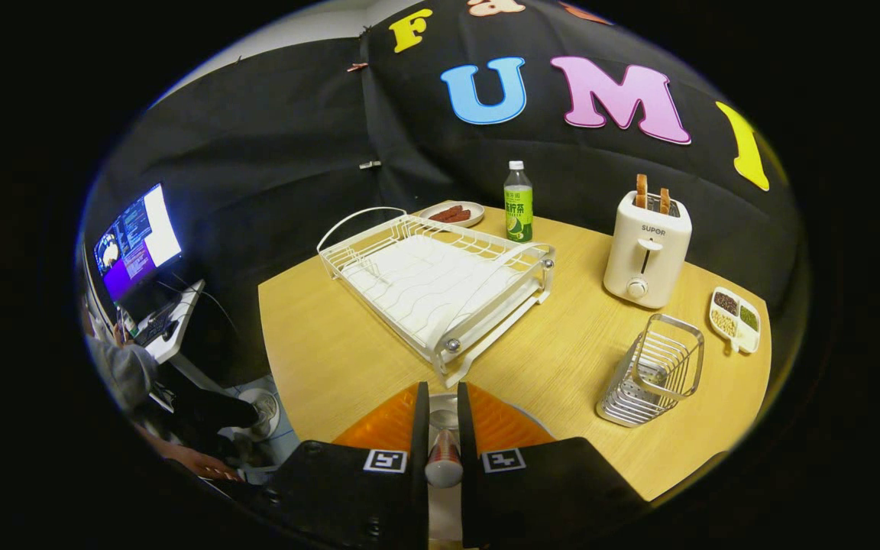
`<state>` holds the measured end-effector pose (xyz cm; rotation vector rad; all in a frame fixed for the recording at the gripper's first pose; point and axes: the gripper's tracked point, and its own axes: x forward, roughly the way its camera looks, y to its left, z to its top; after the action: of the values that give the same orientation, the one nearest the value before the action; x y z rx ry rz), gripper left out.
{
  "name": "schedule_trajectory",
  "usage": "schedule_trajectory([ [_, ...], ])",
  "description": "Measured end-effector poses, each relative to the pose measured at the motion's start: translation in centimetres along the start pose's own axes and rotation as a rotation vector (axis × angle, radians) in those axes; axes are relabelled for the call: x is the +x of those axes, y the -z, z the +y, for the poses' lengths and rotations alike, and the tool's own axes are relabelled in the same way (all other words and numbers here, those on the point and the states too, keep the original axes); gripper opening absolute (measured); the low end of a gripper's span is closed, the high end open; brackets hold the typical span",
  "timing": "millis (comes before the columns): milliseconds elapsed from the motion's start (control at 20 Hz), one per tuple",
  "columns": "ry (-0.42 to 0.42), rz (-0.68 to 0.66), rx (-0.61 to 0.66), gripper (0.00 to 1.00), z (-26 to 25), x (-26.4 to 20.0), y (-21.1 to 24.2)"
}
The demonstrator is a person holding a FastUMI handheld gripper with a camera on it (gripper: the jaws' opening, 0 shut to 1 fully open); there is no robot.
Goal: Take the plate from the dish rack, then take the spoon from the basket and place it into the plate.
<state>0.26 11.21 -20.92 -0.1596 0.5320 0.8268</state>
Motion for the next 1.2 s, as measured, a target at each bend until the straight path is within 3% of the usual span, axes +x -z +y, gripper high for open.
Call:
schedule_trajectory([
  [500, 0.003, 0.052, 0.014, 0.21, -0.9, -0.4, 2.0],
  [900, 0.075, 0.043, 0.110, 0.24, -3.2, -0.9, 1.2],
  [1100, 0.130, -0.007, 0.193, 0.90, -4.1, -1.8, -1.3],
  [1150, 0.147, -0.024, 0.211, 0.99, -4.4, -2.1, -2.1],
  [1200, 0.168, -0.042, 0.226, 0.99, -4.7, -2.7, -3.0],
])
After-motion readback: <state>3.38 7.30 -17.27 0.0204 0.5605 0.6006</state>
